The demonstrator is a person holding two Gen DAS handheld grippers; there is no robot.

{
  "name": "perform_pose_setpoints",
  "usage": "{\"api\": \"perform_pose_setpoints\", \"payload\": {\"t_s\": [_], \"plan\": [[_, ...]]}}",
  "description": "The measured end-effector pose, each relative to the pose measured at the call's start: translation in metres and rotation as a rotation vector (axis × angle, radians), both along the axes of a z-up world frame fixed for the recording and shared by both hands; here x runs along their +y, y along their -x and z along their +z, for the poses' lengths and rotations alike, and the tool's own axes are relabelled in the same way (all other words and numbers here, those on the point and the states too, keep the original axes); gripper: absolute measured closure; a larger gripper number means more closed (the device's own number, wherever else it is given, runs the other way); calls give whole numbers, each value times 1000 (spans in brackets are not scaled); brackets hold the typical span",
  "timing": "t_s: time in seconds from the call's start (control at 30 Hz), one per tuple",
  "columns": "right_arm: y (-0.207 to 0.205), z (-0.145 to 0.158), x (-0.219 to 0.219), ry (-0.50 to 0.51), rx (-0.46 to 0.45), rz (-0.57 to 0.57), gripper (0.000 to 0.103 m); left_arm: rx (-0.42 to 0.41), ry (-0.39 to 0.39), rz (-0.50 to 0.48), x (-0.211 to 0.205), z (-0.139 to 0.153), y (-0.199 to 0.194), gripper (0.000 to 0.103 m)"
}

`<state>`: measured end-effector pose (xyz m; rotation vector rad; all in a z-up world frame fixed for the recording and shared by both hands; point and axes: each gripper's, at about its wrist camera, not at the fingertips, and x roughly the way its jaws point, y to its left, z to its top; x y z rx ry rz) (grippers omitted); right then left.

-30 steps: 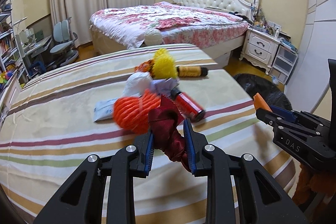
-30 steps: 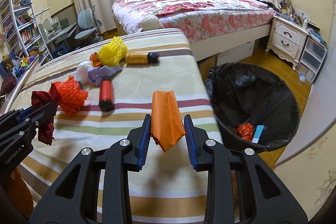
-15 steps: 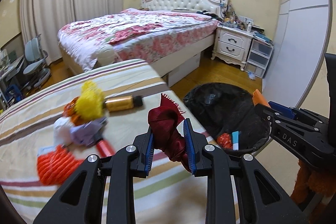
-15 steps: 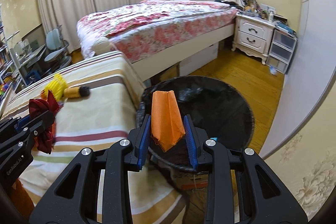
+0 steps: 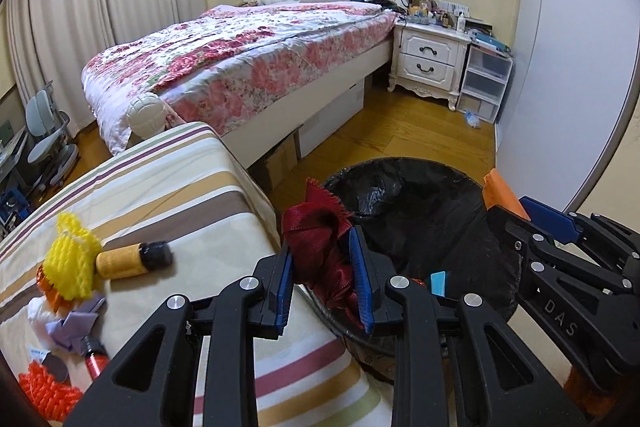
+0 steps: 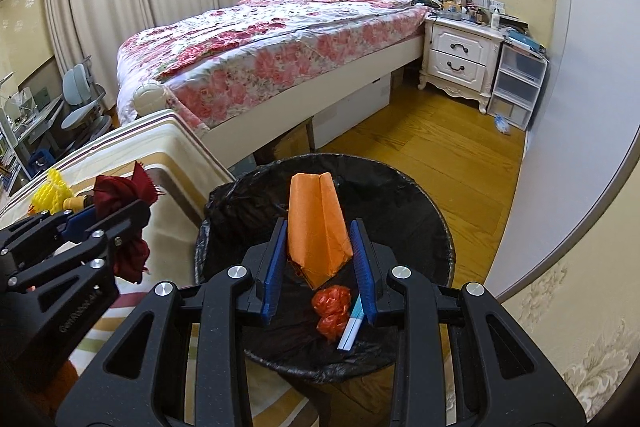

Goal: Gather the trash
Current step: 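Carry the cloth and paper over the black bin and open both grippers, then move both open grippers back toward the items on the bed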

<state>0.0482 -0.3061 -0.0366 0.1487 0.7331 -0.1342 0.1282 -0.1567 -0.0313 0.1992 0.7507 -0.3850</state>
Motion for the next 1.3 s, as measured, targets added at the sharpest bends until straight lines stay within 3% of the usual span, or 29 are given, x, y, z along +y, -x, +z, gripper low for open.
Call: {"api": "perform_pose_setpoints", "payload": {"t_s": [0.27,0.37,0.43,0.47,0.87,1.3], "plan": [[-15,-12,-15,-8,18,-24,70,3,-41,-16,-22,-12,-10,72],[-16,-16,-18,-9,11,-47,58,2,-50,-13,-23,-15,-9,51],[-17,-19,-18,-6,15,-61,56,-5,-50,-7,-23,-15,-8,34],[-16,-20,-19,-7,18,-67,56,-13,-51,-3,-23,-15,-7,32],[-3,-23,-8,-3,31,-63,50,-72,-102,81,5,-2,5,26],[23,-15,52,-60,25,36,45,-73,-72,203,92,16,48,26]]}}
